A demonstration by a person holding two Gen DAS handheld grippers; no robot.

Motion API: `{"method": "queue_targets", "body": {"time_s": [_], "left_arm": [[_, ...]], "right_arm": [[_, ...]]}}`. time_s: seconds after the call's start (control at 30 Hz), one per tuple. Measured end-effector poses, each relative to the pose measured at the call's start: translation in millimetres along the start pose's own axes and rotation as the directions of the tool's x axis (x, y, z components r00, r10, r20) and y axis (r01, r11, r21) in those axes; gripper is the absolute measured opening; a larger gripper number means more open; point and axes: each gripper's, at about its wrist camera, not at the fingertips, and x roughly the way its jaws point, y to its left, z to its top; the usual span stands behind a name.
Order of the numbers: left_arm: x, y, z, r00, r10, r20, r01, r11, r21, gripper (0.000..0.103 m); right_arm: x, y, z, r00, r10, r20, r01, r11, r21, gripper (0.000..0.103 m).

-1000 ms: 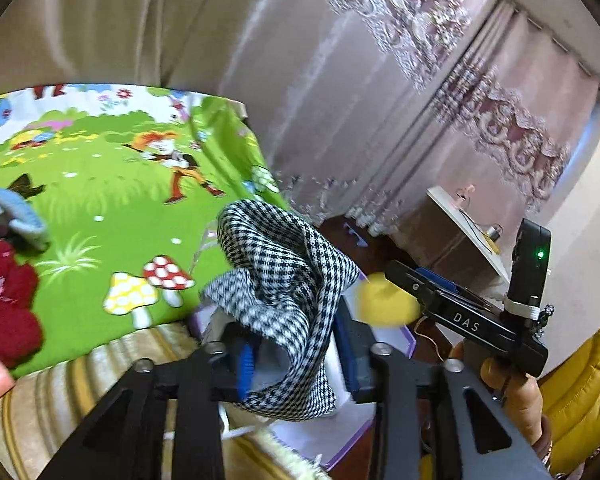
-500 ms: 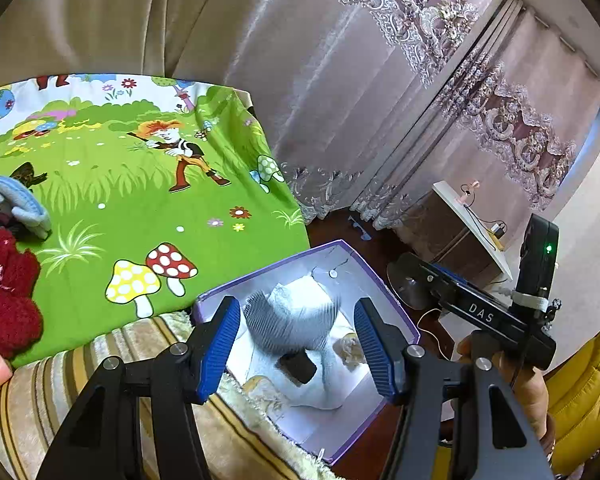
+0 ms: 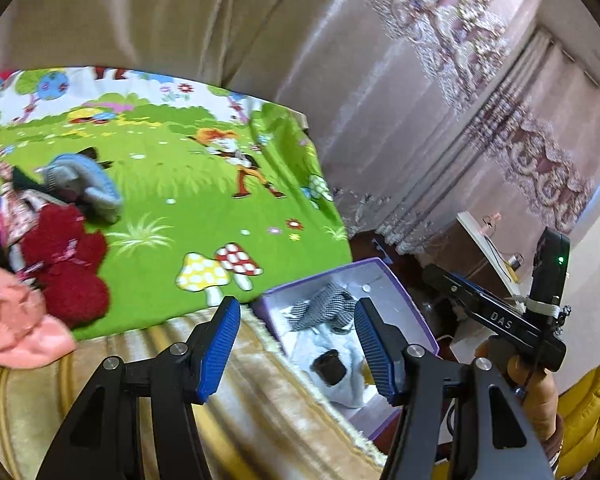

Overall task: Organize soft objects
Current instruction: 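Move both open tools back over the pile of soft items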

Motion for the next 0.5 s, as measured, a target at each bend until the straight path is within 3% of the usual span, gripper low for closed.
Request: {"method": "queue_targets", "body": {"time_s": [0.23,0.5], "left_arm": [[-37,48,-6,0.996,0.075,0.038,-0.071,0.992,-0.100,0.060],[-83,113,-20,0.982,0.180,0.063,-0.160,0.957,-0.241,0.060]], "right_arm": [[6,36,1,0.998,0.051,-0.026,-0.053,0.996,-0.071,0.090],[13,77,-1,0.993,0.108,-0.057,-0.115,0.983,-0.141,0.090]]}}
